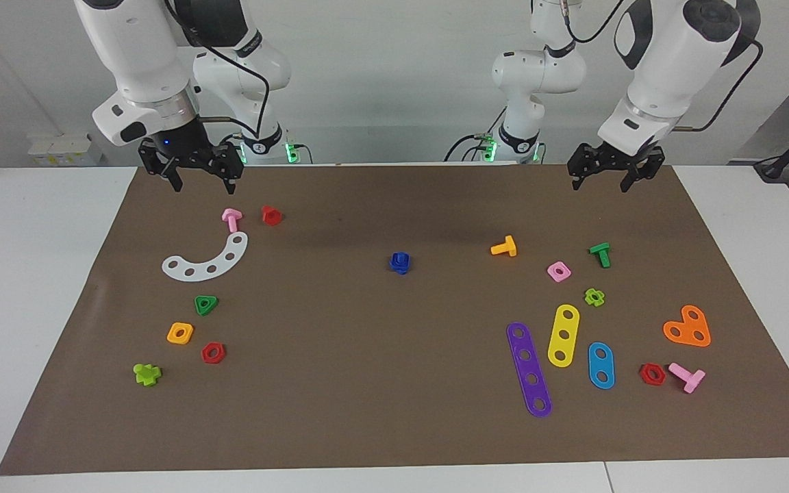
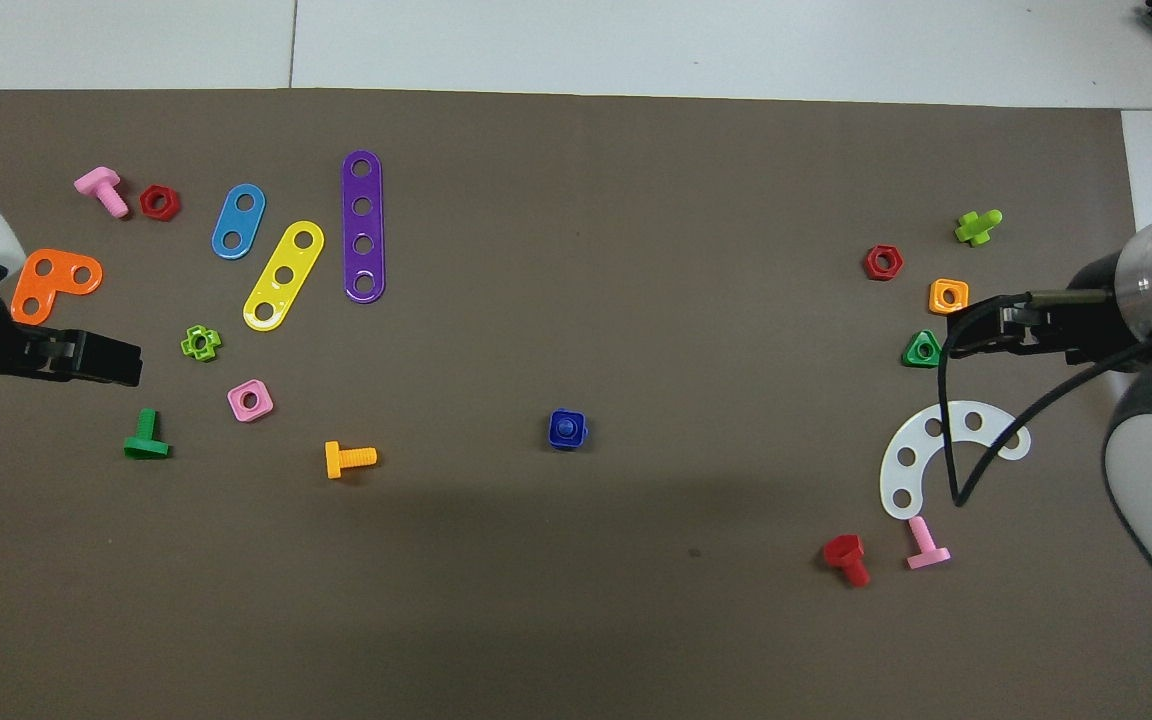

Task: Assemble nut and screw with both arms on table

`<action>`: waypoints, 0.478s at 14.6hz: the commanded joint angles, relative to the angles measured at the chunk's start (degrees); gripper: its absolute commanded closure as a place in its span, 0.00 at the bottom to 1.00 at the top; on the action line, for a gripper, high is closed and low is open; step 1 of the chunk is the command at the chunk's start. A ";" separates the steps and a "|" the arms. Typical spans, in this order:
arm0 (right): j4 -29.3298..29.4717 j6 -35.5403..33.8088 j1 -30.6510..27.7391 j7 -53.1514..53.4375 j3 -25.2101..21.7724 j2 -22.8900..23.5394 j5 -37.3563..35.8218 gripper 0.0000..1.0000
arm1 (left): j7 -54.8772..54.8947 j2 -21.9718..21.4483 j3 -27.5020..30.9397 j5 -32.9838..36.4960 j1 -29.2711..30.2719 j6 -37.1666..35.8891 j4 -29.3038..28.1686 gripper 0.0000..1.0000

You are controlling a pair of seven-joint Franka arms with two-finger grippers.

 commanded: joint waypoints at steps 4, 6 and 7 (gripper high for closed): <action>0.70 -0.96 -0.41 -0.08 0.18 0.13 0.27 0.00 | -1.21 2.29 -0.47 -0.47 1.66 -1.91 4.08 0.00; 0.70 -0.96 -0.41 -0.08 0.18 0.13 0.36 0.00 | -3.50 2.02 -0.47 -0.82 1.93 -1.64 3.73 0.00; 0.70 -0.96 -0.41 -0.08 0.18 0.13 0.36 0.00 | -3.42 1.94 -0.47 -0.73 1.93 -1.55 3.56 0.00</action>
